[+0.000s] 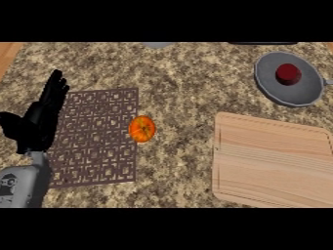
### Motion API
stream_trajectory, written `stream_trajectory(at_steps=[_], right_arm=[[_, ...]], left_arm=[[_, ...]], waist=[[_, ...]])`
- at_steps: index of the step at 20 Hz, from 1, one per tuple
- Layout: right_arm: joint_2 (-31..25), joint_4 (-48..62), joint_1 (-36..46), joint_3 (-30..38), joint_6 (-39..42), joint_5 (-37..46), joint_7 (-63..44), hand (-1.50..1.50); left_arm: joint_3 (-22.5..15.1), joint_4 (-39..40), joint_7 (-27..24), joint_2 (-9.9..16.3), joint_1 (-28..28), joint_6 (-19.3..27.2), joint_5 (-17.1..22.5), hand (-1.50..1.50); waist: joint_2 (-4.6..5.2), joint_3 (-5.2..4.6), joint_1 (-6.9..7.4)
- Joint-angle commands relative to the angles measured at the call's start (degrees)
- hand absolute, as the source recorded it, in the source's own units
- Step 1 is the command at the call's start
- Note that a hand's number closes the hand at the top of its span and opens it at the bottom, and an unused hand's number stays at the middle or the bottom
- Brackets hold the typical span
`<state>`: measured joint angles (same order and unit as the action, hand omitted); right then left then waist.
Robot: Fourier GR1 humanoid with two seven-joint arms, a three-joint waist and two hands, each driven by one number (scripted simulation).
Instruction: Pick the cupcake from the cutting board and place it in the pan
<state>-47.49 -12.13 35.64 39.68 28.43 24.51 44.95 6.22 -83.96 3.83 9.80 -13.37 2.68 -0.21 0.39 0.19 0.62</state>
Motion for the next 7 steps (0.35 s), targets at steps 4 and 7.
stream_trajectory(at_steps=[4,7], right_arm=[[-3.58,-1.83,-5.85,-1.88,13.99,-1.19,8.51,-1.5],[-1.32,-5.59,-5.44,-3.39,9.66,-1.88,6.47,-1.5]], left_arm=[[0.09,-0.94,0.45,0.38,0.06,0.33,-0.55,0.0],[1.49,3.08,-2.15,0.28,0.64,-0.07,0.13,0.0]], waist=[[-0.07,0.04,-0.27],[-0.29,-0.18,-0.8]])
